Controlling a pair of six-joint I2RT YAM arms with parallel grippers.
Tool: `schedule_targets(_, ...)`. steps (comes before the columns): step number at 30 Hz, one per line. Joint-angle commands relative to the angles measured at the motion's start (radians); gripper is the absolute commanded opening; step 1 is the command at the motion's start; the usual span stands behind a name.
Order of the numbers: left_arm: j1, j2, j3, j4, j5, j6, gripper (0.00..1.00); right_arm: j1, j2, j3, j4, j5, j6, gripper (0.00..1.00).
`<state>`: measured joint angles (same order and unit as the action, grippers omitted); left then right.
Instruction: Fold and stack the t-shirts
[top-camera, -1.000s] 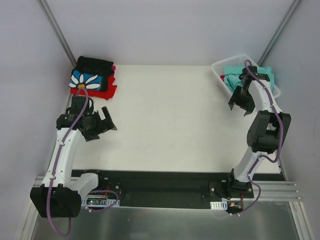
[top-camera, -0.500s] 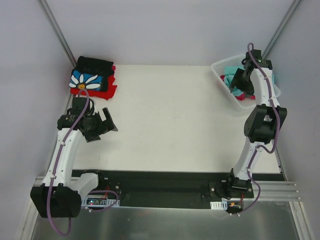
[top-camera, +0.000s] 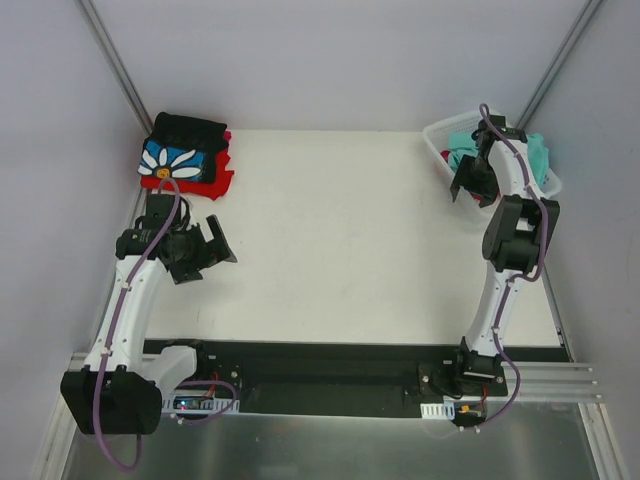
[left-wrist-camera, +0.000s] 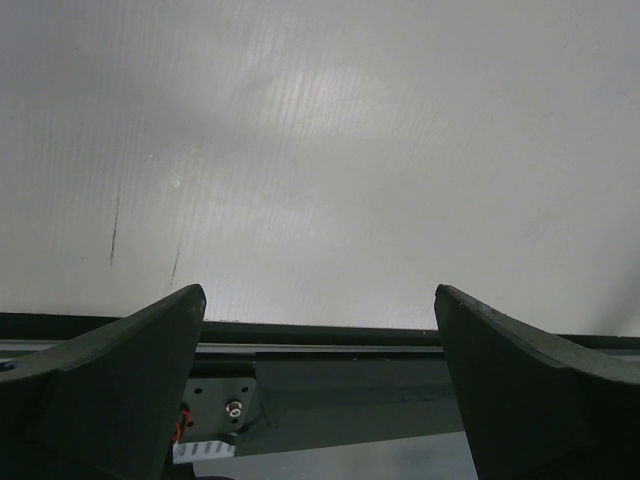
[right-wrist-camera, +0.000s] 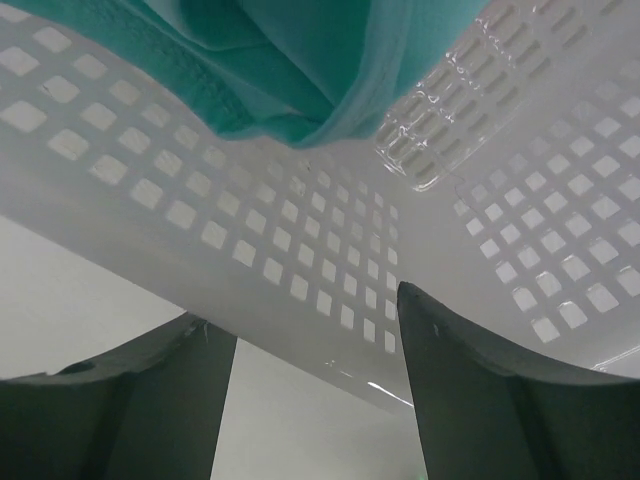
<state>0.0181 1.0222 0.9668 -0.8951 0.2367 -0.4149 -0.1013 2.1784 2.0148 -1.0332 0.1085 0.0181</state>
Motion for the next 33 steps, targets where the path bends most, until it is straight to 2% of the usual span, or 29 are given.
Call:
schedule_targets(1, -0.012, -0.022, 0.003, -0.002, 0.021, -0.009, 0.99, -0.003, 0.040, 0.061, 0.004, -0.026, -0.012, 0.66)
schedule_targets(5, -0.010, -0.020, 0.009, -0.008, 0.018, -0.009, 0.99, -0.003, 0.060, 0.085, -0.017, -0.061, 0.000, 0.67)
schedule_targets(11, -0.015, -0.001, 0.012, -0.005, 0.024, -0.018, 0.99, 0.051, 0.012, 0.024, 0.002, -0.099, 0.039, 0.67)
schedule_targets(23, -0.015, -0.011, 0.019, -0.018, 0.013, -0.007, 0.99, 0.158, 0.129, 0.298, -0.068, -0.133, 0.085, 0.67)
schedule_targets(33, -0.015, -0.014, 0.015, -0.021, 0.009, -0.005, 0.99, 0.157, 0.078, 0.271, -0.073, -0.132, 0.051, 0.67)
